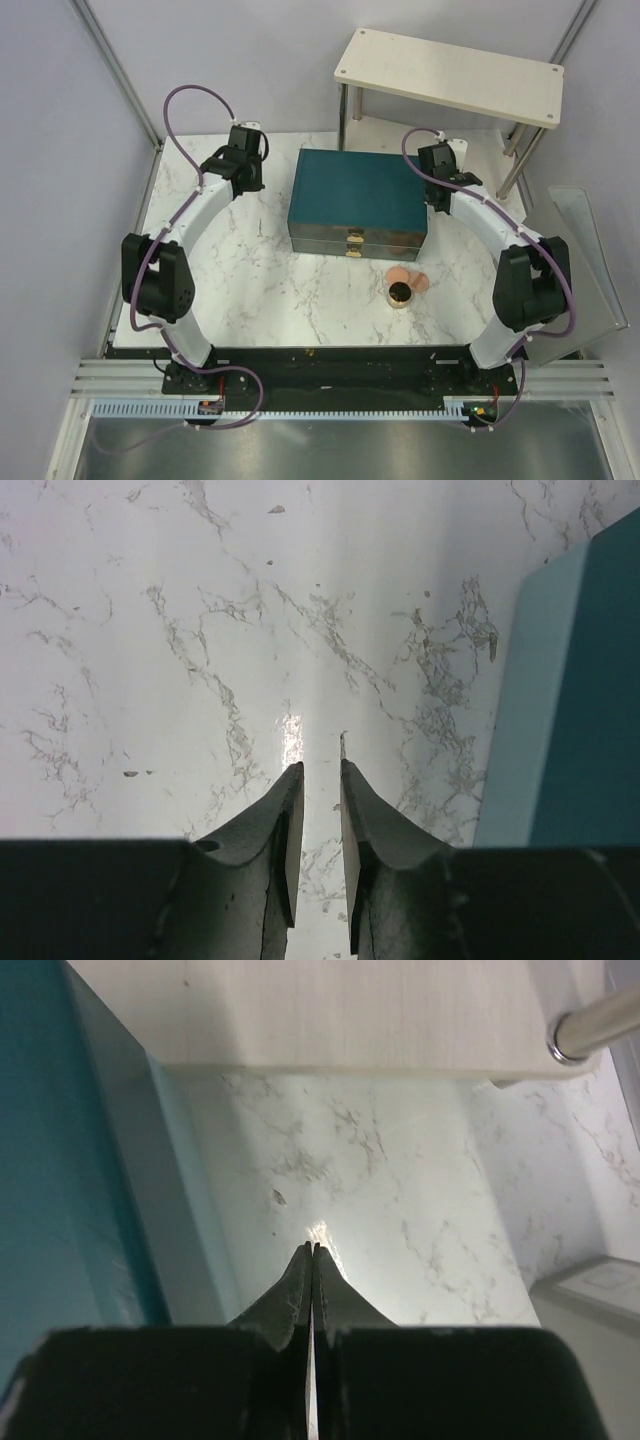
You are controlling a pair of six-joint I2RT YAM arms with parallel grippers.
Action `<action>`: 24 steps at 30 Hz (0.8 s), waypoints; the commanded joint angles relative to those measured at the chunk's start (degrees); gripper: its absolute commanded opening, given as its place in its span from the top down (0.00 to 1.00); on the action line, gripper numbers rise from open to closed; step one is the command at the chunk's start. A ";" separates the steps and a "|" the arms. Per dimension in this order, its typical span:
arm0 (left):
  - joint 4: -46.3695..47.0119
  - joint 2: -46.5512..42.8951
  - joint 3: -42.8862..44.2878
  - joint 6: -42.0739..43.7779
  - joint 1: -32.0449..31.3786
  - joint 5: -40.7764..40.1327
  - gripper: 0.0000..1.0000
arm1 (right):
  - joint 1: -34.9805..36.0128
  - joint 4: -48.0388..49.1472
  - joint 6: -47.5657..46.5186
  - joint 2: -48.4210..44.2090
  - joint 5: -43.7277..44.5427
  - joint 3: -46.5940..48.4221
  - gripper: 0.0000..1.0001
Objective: Organize the makeup
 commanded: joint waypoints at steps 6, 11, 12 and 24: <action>-0.18 0.63 2.34 -2.17 -0.08 4.44 0.72 | -1.32 6.78 -4.27 8.09 -14.80 7.58 1.00; -0.18 1.42 2.34 -2.88 0.01 5.06 0.72 | -1.41 6.25 -4.18 11.70 -23.85 10.48 1.00; -0.09 1.59 2.34 -2.97 0.01 5.41 0.72 | -1.41 5.99 -4.18 12.05 -24.73 10.66 1.00; -0.36 1.95 1.46 -3.23 0.01 5.50 0.72 | 0.44 4.85 -3.48 13.19 -33.35 11.89 1.00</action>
